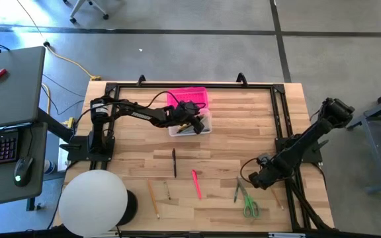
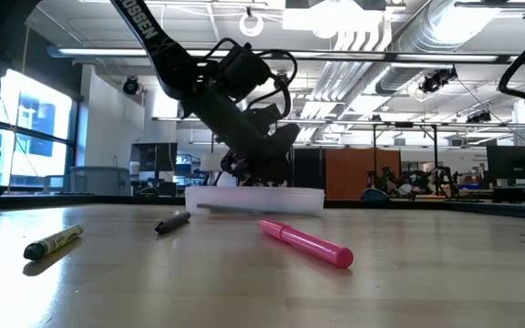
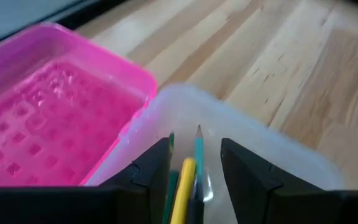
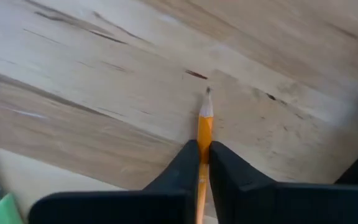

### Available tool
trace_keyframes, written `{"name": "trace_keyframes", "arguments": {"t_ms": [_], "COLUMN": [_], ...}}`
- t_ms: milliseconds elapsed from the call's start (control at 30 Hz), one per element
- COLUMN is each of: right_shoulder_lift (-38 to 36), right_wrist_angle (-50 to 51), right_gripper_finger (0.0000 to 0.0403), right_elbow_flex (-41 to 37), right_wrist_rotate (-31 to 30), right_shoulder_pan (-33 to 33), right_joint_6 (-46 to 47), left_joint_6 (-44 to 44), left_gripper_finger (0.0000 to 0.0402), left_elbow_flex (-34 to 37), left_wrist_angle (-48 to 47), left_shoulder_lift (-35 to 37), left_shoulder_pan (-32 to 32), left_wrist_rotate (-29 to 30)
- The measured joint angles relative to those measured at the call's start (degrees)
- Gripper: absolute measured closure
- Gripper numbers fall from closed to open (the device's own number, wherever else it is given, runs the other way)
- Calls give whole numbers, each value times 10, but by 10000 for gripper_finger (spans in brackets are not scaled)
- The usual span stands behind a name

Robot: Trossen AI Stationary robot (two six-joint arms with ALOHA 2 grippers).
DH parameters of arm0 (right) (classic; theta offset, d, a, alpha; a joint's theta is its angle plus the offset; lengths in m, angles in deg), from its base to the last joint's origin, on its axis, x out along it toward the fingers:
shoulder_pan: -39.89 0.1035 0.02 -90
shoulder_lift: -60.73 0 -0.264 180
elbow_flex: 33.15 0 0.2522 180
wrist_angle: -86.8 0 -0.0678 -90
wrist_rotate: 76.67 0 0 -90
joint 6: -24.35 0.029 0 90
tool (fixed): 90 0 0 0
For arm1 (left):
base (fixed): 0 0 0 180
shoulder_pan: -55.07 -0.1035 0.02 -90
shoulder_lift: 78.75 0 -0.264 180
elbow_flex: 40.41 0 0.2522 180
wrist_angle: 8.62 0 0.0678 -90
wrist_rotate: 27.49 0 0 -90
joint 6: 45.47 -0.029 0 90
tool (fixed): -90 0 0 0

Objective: Pick & place school supplies into a supply box
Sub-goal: Put the orange pencil into the pink supply box

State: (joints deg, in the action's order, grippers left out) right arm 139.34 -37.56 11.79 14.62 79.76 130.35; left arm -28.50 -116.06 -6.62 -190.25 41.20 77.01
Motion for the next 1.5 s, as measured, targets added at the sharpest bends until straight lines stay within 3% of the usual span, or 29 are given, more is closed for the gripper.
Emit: {"name": "trace_keyframes", "arguments": {"t_ms": [300, 467, 633, 967, 1100, 1500], "right_shoulder_lift": [1, 4, 4, 3, 3, 57], "right_wrist_angle": [2, -7, -68, -124, -158, -234], "right_gripper_finger": [397, 397, 395, 400, 400, 400], "right_elbow_flex": [0, -3, -3, -3, -3, -2], "right_wrist_rotate": [-118, -251, -374, -421, -395, -355], "right_shoulder_pan": [-4, -41, -102, -230, -265, -286], "right_joint_6": [-48, -119, -251, -419, -471, -495], "left_joint_6": [-2, -1, 0, 0, 0, 0], "left_gripper_finger": [227, 227, 227, 227, 227, 227], "left_elbow_flex": [0, 0, 0, 0, 0, 0], "left_wrist_angle": [47, 47, 47, 47, 46, 34], "left_shoulder_lift": [0, 0, 0, 0, 0, 0], "left_shoulder_pan": [0, 0, 0, 0, 0, 0], "left_wrist_rotate": [0, 0, 0, -26, -29, -30]}}
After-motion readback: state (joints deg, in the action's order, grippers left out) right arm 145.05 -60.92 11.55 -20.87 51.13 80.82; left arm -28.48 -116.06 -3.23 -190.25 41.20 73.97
